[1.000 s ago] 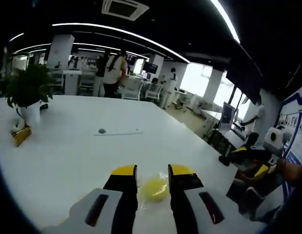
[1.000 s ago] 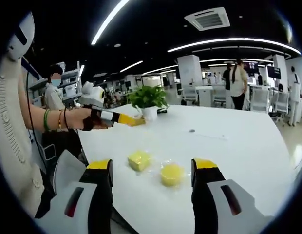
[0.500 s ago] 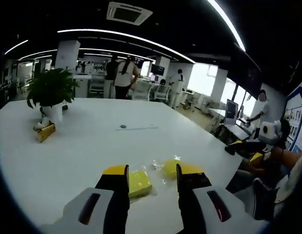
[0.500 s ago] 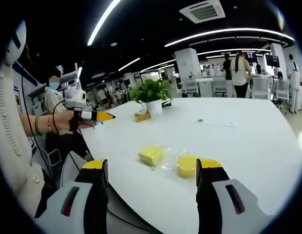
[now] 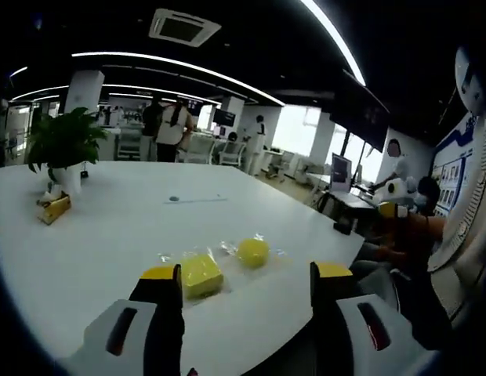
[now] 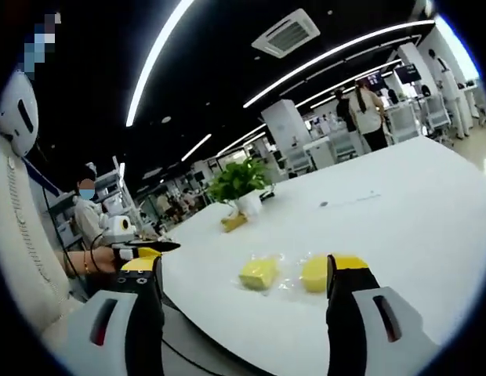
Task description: Compare the silicone blocks by pressing each to a similar depth, holding the contact briefly, and releasing to observe deformation and rebound differences across the visible hardness samples.
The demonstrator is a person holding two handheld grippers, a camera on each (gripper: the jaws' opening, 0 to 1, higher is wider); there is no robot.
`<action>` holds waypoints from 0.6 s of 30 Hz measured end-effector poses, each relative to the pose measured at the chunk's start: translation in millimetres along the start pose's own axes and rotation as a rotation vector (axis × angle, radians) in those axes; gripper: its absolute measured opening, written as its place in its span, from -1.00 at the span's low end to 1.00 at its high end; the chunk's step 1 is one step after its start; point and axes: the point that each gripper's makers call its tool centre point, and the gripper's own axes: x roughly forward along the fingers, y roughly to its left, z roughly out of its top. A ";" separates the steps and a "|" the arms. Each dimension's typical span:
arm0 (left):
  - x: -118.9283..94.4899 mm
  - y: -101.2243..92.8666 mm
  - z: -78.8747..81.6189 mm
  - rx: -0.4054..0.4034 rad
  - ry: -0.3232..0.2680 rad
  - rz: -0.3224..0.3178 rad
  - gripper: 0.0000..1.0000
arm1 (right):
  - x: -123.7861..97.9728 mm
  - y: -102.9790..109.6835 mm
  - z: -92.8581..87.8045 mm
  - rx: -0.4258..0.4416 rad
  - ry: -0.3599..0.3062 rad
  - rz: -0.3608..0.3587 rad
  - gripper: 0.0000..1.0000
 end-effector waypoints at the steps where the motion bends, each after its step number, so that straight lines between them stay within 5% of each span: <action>1: -1.6 -1.5 0.8 -0.008 -0.019 -0.013 0.29 | -0.7 2.0 1.5 -0.004 -0.012 0.007 0.67; 8: -13.7 4.6 14.3 -0.067 -0.129 0.035 0.30 | -3.9 2.6 1.9 -0.006 -0.014 0.011 0.71; 18: -14.9 7.5 10.4 -0.108 -0.109 0.078 0.42 | -6.4 -2.6 -11.3 -0.015 0.054 -0.001 0.78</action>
